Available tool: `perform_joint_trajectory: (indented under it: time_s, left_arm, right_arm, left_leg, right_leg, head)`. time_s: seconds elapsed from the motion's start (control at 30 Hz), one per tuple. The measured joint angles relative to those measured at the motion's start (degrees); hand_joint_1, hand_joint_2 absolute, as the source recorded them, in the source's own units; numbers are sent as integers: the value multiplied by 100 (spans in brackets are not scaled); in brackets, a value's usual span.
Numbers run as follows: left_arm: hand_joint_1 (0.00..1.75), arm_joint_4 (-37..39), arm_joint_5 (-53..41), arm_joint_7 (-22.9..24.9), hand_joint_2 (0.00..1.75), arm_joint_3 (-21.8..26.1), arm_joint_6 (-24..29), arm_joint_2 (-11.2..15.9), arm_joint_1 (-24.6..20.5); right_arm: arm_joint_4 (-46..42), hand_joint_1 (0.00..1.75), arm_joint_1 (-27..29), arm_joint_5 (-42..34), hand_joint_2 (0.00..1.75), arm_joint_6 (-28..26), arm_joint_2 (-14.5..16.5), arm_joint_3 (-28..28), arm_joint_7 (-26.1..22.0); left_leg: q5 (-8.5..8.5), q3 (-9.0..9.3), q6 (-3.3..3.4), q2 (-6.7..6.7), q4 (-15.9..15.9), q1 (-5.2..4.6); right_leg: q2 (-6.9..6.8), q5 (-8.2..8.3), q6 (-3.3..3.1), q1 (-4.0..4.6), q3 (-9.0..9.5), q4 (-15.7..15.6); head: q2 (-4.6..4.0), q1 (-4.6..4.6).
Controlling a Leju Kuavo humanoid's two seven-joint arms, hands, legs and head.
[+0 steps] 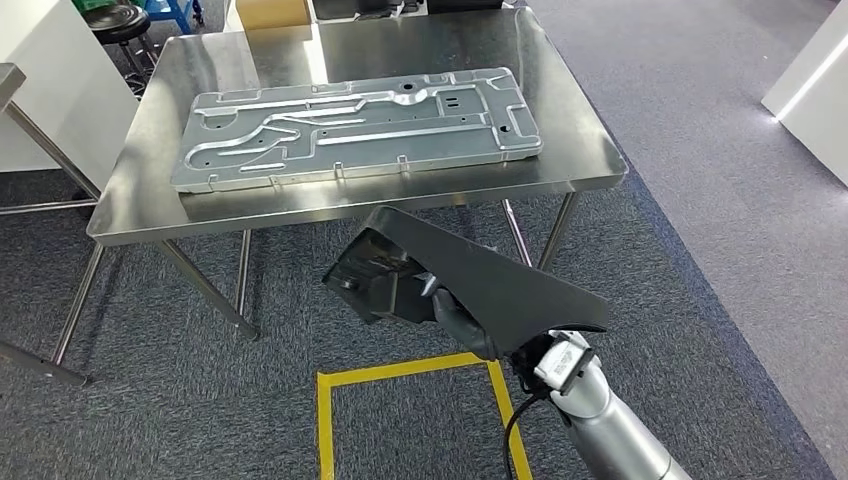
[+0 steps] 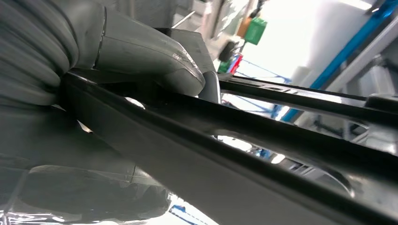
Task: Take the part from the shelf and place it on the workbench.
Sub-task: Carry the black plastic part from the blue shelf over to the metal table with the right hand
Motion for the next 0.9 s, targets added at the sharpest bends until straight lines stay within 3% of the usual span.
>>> perform_joint_trajectory:
  time_s: [0.07, 0.1, 0.17, 0.23, 0.3, 0.4, 0.43, 0.47, 0.5, 0.57, 0.63, 0.67, 0.77, 0.83, 0.87, 0.9]
  left_arm:
    - [0, 0, -1, -5, 0, -14, -9, 12, 10]
    - [0, 1, 0, -11, 0, -16, -14, 16, 11]
    - [0, -1, 6, -28, 0, -19, -20, 27, 26]
    - [0, -2, 9, -40, 0, -20, -21, 31, 39]
    - [0, -2, 6, -45, 0, -20, -24, 32, 27]
    - [0, -2, -12, -39, 0, -22, -26, 26, 0]
    - [0, -2, -19, -34, 0, -22, -25, 21, 3]
    - [0, -2, -23, -30, 0, -22, -22, 15, 10]
    - [0, -2, -25, -29, 0, -22, -21, 10, 17]
    - [0, -2, -26, -28, 0, -22, -18, 7, 23]
    - [0, -2, -26, -27, 0, -22, -17, 9, 11]
    - [0, -2, -28, -26, 0, -23, -17, 10, 4]
    - [0, -1, -43, -19, 0, -26, -18, 7, -28]
    - [0, -1, -58, -11, 0, -30, -18, 5, -54]
    - [0, 0, -66, -7, 0, -32, -17, 2, -62]
    - [0, 0, -76, -2, 0, -36, -15, 1, -60]
  right_arm:
    - [-117, 175, 86, -14, 175, -16, -146, -131, -14]
    - [-174, 175, 128, -48, 175, -35, -231, -202, -43]
    - [-291, 175, 220, -152, 175, -65, -423, -376, -114]
    - [-409, 175, 293, -246, 175, -68, -591, -547, -160]
    - [-536, 175, 324, -341, 175, -59, -725, -711, -180]
    - [-756, 175, 350, -571, 175, 52, -892, -1029, -155]
    - [-816, 175, 363, -639, 175, 106, -941, -1140, -136]
    - [-868, 175, 377, -686, 175, 148, -983, -1238, -116]
    - [-912, 175, 387, -708, 175, 172, -1015, -1315, -101]
    - [-983, 175, 399, -722, 175, 201, -1064, -1419, -86]
    - [-1019, 175, 417, -731, 175, 223, -1091, -1477, -79]
    - [-1033, 175, 432, -734, 175, 230, -1099, -1501, -77]
    - [-1115, 175, 455, -740, 175, 296, -1114, -1581, -73]
    - [-1174, 175, 444, -751, 175, 410, -1115, -1655, -73]
    - [-1192, 175, 438, -760, 175, 464, -1115, -1695, -72]
    - [-1200, 175, 426, -782, 175, 514, -1115, -1734, -67]
  left_leg:
    - [574, 121, 71, -1, -702, -24]
    - [761, 169, 113, 0, -984, -48]
    - [937, 211, 198, -4, -1229, -91]
    - [942, 296, 260, -9, -1299, -87]
    - [911, 426, 312, -9, -1367, -63]
    - [799, 572, 356, -9, -1394, -56]
    - [747, 624, 351, -10, -1393, -52]
    - [690, 690, 338, -12, -1393, -45]
    - [624, 776, 318, -14, -1392, -32]
    - [474, 964, 262, -18, -1395, -9]
    - [341, 1074, 186, -17, -1402, -6]
    - [303, 1108, 146, -13, -1415, -12]
    - [314, 1149, 60, 0, -1347, -10]
    - [361, 832, 26, 2, -771, 4]
    - [312, 565, 15, 3, -359, 8]
    - [157, 292, 6, 3, -1, 8]
  right_leg:
    - [19, -114, 22, 7, 155, 1]
    - [23, -164, 46, 8, 207, -1]
    - [25, -234, 117, 3, 259, 9]
    - [25, -251, 179, 2, 283, 64]
    - [17, -316, 226, -7, 198, 318]
    - [7, -710, 308, -56, -440, 1283]
    - [5, -800, 336, -78, -671, 1541]
    - [0, -789, 362, -99, -820, 1624]
    - [-9, -654, 387, -120, -871, 1498]
    - [-42, -81, 426, -163, -757, 811]
    - [-73, 361, 397, -155, -680, 281]
    - [-76, 450, 355, -142, -690, 185]
    - [-56, 391, 203, -124, -623, 145]
    - [-58, 318, 126, -127, -469, 95]
    - [-62, 269, 99, -123, -395, 71]
    - [-60, 213, 80, -112, -328, 61]
  head:
    - [0, 1]
    - [0, 1]
    - [0, -1]
    - [0, -1]
    - [0, 1]
    - [0, 2]
    - [0, 1]
    - [0, 1]
    - [0, 1]
    - [0, 2]
    - [0, 6]
    - [0, 9]
    - [0, 14]
    - [0, 13]
    - [0, 13]
    - [0, 13]
